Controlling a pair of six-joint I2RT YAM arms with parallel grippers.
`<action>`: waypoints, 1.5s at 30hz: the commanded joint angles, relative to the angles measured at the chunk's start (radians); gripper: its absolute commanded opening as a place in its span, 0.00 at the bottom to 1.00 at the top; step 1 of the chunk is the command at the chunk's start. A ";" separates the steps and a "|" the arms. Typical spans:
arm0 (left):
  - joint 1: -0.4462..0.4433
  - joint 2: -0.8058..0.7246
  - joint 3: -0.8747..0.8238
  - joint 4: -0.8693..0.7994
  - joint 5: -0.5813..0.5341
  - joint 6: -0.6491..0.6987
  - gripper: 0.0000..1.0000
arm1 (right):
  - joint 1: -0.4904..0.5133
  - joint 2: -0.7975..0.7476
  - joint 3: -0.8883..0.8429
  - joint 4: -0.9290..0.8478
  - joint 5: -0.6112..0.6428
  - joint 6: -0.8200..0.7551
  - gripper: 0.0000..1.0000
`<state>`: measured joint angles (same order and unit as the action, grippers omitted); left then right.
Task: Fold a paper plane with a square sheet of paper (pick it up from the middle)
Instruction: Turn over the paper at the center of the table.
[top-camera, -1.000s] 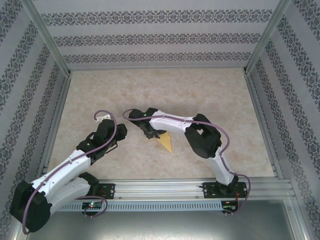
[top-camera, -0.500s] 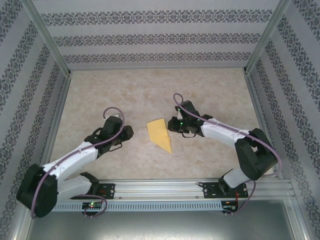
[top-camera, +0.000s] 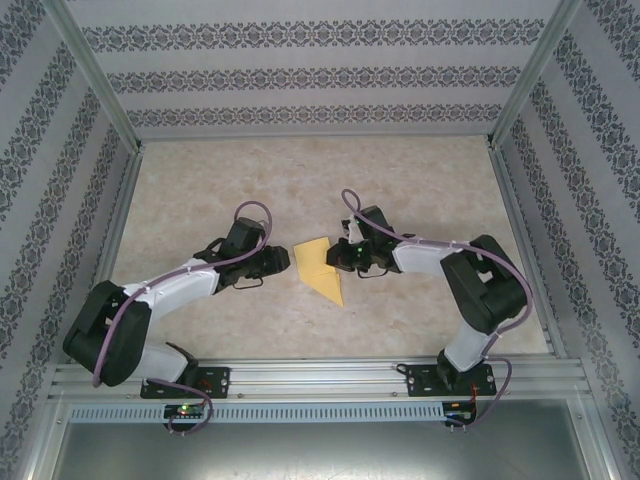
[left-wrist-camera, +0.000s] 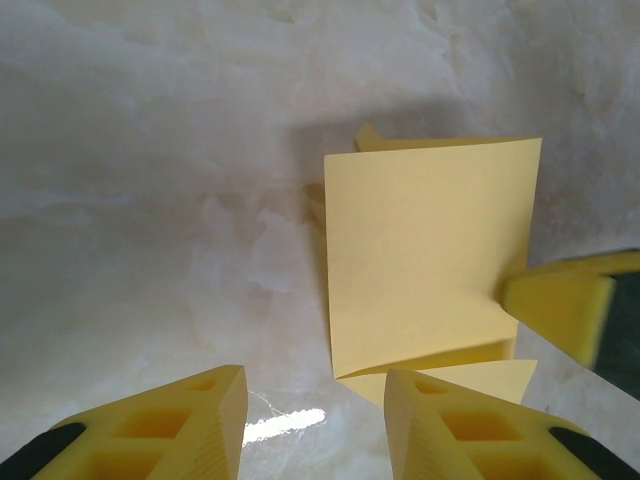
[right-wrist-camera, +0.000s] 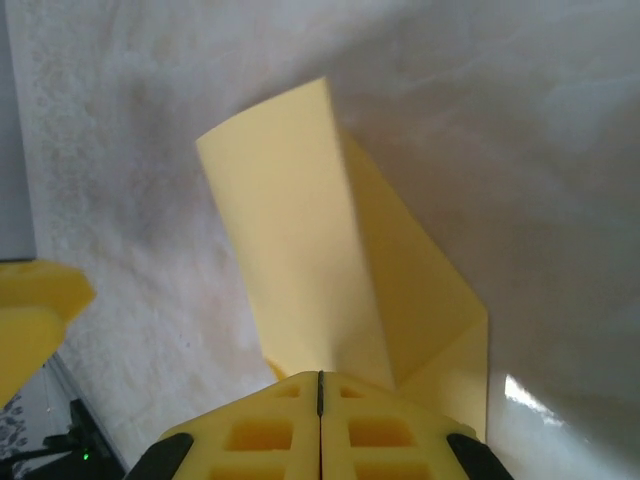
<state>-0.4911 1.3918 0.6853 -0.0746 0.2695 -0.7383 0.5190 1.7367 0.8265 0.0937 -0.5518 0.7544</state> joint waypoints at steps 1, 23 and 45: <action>-0.009 0.009 0.024 0.007 0.021 0.012 0.42 | -0.015 0.051 0.021 0.045 0.004 0.027 0.07; -0.012 0.042 0.034 0.023 0.042 0.012 0.43 | -0.054 -0.161 -0.076 0.021 0.110 0.049 0.11; -0.021 0.171 0.100 0.063 0.134 -0.023 0.47 | 0.007 -0.172 -0.186 0.080 -0.026 0.076 0.09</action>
<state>-0.4988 1.5486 0.7601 -0.0326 0.3889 -0.7494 0.5198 1.5398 0.6418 0.1520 -0.5556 0.8318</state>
